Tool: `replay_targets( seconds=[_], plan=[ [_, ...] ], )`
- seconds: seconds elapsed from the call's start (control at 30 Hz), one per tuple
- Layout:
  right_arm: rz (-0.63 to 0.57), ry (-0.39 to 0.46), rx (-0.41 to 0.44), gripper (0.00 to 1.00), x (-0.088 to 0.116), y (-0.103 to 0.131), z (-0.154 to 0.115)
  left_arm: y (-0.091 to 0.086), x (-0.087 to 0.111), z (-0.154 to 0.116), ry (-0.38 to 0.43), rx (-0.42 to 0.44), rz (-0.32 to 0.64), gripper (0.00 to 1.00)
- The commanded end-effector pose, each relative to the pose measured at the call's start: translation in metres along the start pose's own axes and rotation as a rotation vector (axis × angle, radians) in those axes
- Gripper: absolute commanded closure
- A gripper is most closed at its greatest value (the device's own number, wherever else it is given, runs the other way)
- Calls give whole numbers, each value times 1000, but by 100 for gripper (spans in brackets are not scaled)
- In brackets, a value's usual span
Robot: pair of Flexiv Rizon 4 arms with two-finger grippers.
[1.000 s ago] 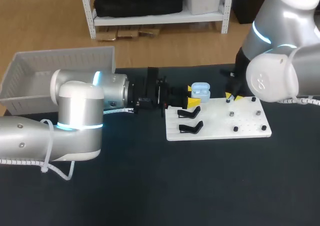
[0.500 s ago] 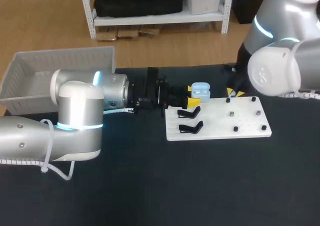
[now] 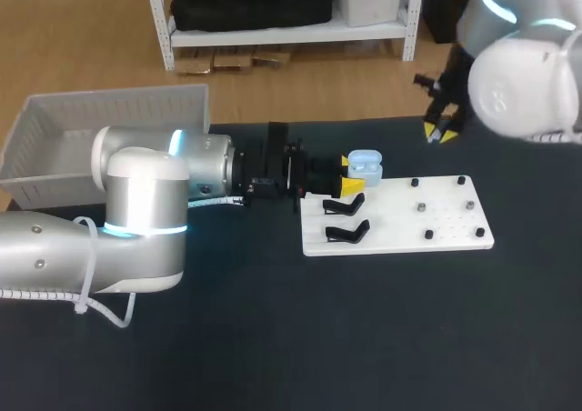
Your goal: Pick up each earbud case from the left stands, insert the matching earbuds, close the lid, and place the case in the box.
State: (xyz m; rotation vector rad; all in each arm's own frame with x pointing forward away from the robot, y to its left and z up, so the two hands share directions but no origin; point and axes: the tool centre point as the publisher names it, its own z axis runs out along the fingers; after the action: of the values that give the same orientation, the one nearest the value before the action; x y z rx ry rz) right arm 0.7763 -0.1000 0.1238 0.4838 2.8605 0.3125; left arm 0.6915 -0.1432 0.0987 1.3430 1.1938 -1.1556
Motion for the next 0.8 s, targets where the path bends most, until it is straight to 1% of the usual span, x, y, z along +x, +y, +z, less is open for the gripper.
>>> replay_targets(
  seconds=[0.03,0.2,0.27,0.43,0.5,0.8],
  plan=[
    [6,-47,6,100,16,2,-53,-3,1,0,-3,-10,4,100],
    [-21,-59,40,100,31,16,-78,-3,1,0,-3,-10,4,100],
    [-48,-46,50,100,42,25,-87,-3,1,0,-3,-10,4,100],
    [-160,-37,71,100,73,45,-96,-3,1,0,-3,-10,4,100],
    [-188,-35,76,100,81,50,-97,-3,1,0,-3,-10,4,100],
    [-188,-35,76,100,81,50,-97,-3,1,0,-3,-10,4,100]
  ],
)
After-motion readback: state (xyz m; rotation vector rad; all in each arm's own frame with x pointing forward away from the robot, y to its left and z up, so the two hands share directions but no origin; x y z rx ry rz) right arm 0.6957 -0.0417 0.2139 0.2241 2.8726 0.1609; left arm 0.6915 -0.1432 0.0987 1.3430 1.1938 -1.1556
